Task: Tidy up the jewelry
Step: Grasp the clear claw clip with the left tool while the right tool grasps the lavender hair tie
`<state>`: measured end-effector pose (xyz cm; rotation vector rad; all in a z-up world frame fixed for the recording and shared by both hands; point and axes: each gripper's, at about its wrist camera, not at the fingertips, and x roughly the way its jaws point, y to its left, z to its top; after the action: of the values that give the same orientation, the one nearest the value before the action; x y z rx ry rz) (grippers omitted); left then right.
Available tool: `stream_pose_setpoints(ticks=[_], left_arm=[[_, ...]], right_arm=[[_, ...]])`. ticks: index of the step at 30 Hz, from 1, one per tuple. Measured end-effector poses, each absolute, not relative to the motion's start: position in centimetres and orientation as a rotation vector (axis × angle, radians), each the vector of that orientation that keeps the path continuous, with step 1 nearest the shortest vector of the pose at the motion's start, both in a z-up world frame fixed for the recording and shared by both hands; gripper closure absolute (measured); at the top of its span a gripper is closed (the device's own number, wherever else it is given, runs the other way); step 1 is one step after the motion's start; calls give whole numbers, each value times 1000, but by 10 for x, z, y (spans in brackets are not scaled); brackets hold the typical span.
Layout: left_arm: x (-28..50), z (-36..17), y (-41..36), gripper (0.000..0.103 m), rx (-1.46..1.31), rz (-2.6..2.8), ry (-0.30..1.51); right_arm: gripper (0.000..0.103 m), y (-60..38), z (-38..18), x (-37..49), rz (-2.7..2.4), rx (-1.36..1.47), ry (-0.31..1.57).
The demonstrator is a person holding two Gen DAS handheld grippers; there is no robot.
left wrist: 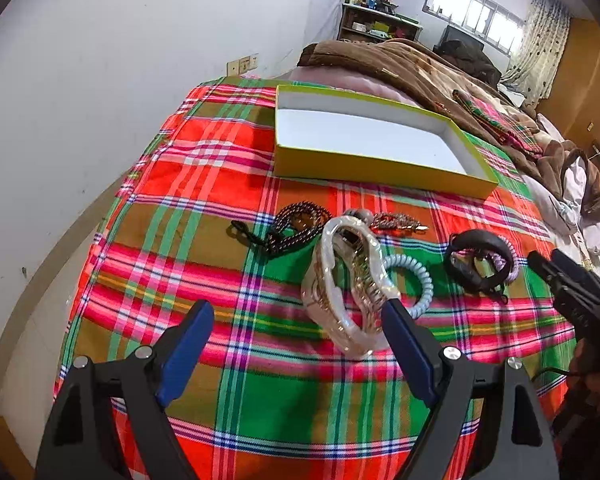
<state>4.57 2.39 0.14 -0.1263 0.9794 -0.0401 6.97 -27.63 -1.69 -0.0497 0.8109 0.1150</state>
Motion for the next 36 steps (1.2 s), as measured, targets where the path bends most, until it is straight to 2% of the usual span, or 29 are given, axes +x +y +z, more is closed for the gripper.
stream_pose_setpoints(ticks=[2,5,8,14,18,20,23,27,34,36], left_arm=[[49,1,22,16,-138,-55,995],[55,0,17,16,-145,-70,1010],[60,-1,12,16,-143,-77,1018],[66,-2,17,23,-151,-47,1010],[65,2,23,26,-177,-48,980],[68,2,24,27,-153,-28,976],[73,-6,25,33,-140,-14,1008],[79,-19,21,37,-106,-9,1057],[78,-25,20,37,-119,-23,1071],[78,-25,20,36,-122,-25,1074]], right_arm=[[45,-276,-22,76,123,-57,839],[53,-277,-28,84,142,-46,868],[58,-276,-30,87,150,-48,879],[67,-271,-33,91,162,-67,890],[70,-274,-35,95,155,-51,902],[76,-272,-36,94,161,-53,907],[80,-271,-39,96,163,-62,913],[82,-272,-40,97,163,-53,915],[83,-269,-41,96,164,-74,916],[88,-268,-41,96,159,-79,913]])
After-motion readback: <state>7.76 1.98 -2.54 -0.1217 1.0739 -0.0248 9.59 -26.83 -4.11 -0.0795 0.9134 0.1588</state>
